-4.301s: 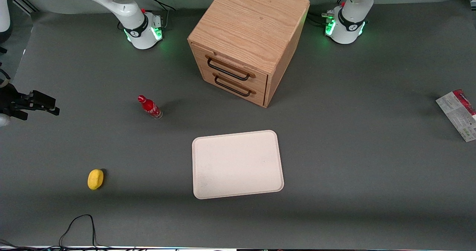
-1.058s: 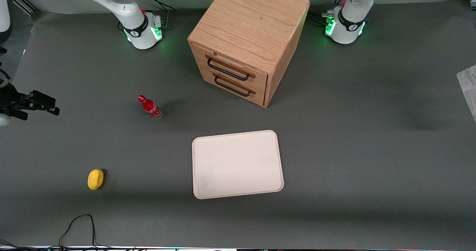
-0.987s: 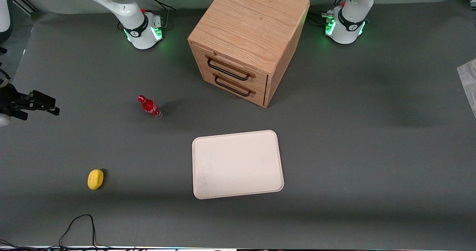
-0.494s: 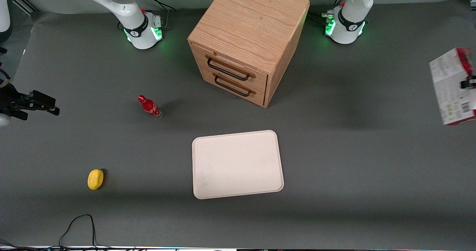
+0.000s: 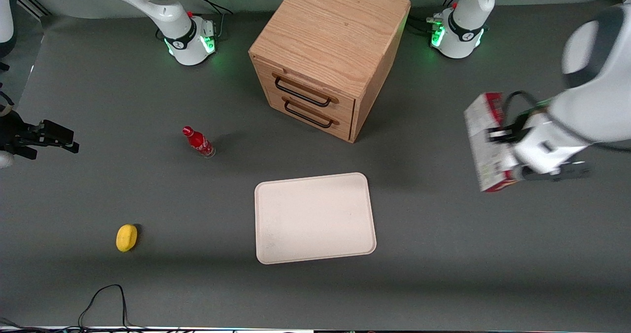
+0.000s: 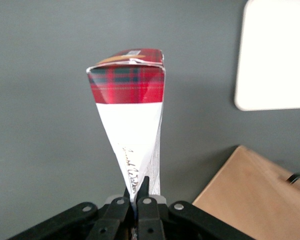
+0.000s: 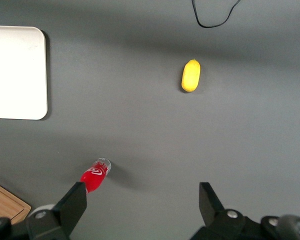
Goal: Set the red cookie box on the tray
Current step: 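Carry the upright cookie box over the cream tray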
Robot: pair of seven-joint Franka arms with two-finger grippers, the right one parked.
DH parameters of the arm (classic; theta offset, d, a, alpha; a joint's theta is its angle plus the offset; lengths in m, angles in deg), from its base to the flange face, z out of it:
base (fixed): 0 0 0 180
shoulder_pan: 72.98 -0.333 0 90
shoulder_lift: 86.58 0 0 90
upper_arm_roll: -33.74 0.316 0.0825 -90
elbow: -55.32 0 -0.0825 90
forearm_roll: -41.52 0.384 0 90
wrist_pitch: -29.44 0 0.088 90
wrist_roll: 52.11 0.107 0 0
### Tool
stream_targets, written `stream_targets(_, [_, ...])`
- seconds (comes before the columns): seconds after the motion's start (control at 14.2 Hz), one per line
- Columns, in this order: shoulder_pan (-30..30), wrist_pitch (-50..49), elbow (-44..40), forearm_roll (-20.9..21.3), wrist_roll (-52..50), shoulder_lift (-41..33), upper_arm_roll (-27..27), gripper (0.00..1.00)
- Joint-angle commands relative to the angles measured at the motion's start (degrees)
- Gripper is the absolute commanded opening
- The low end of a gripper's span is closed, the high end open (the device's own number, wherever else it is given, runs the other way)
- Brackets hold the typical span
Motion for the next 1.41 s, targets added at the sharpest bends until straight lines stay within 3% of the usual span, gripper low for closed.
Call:
stream_targets(0.0, [8.08,1.28,-12.47,0.52,-10.17,13.12,0.84,0.00])
stream_targets(0.14, [12.74,2.77,-20.04,0.52,-12.13,21.39,1.01,0.00])
stream_targets(0.49, [19.53,14.55,-21.39,0.52,-19.70,31.26,2.77,0.00])
stream_targets(1.34, [21.46,21.85,-22.45,2.28,-18.56,36.72,3.39,0.00])
